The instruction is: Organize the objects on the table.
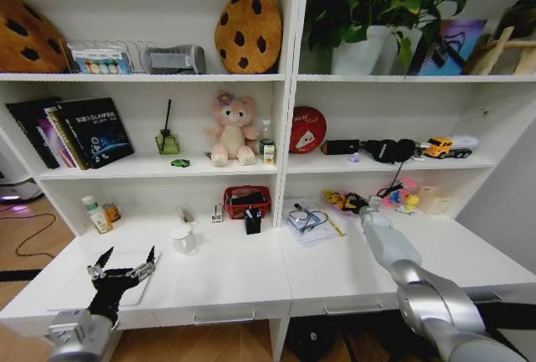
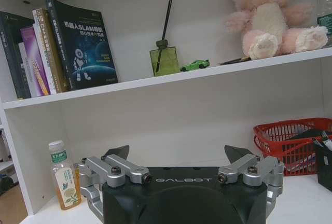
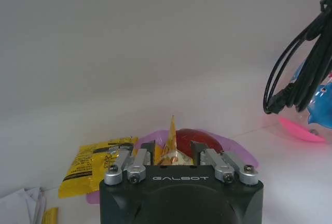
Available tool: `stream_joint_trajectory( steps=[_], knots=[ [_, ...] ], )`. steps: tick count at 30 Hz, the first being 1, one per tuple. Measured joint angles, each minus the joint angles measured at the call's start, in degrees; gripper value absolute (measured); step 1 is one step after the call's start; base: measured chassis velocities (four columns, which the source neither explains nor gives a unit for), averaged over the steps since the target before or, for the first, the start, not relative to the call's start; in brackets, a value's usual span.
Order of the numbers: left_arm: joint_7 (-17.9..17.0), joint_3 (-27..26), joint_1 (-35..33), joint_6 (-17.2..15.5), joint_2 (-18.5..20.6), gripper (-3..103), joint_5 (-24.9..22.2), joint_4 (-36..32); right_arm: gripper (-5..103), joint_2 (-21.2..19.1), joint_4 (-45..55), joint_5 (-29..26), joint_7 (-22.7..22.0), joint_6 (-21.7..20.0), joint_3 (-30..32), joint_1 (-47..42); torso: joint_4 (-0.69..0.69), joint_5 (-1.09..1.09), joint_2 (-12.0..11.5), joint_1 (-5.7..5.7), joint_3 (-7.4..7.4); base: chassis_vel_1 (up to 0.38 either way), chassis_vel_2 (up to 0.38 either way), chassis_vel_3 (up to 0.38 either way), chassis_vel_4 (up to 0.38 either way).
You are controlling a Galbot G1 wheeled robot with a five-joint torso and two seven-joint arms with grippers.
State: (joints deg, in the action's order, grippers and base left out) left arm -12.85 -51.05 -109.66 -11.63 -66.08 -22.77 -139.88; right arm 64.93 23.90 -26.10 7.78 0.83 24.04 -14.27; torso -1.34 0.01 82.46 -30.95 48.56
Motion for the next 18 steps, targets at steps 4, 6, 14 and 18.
stream_joint_trajectory(
  steps=[4,6,14,18],
  knots=[
    [0.0,0.0,0.0,0.0,0.0,100,0.0,0.0,52,-0.7,6.5,-2.1,-1.1,-1.3,-0.3,-4.1,0.07,-0.02,0.0,0.0,0.0,0.0,0.0,0.0,0.0],
    [0.0,0.0,0.0,0.0,0.0,100,0.0,0.0,58,-1.7,10.9,-3.3,-2.2,-3.1,-1.1,-6.9,0.07,-0.01,0.0,0.0,0.0,0.0,0.0,0.0,0.0],
    [0.0,0.0,0.0,0.0,0.0,100,0.0,0.0,91,-9.6,40.1,-7.4,-9.7,-3.5,-2.4,-26.0,0.03,0.0,0.0,0.0,-0.01,0.0,0.0,0.0,0.0],
    [0.0,0.0,0.0,0.0,0.0,100,0.0,0.0,100,-14.4,72.0,-9.1,-16.3,-6.5,7.4,-53.5,0.01,0.01,0.0,0.01,-0.02,0.0,0.0,0.0,0.0]
  ],
)
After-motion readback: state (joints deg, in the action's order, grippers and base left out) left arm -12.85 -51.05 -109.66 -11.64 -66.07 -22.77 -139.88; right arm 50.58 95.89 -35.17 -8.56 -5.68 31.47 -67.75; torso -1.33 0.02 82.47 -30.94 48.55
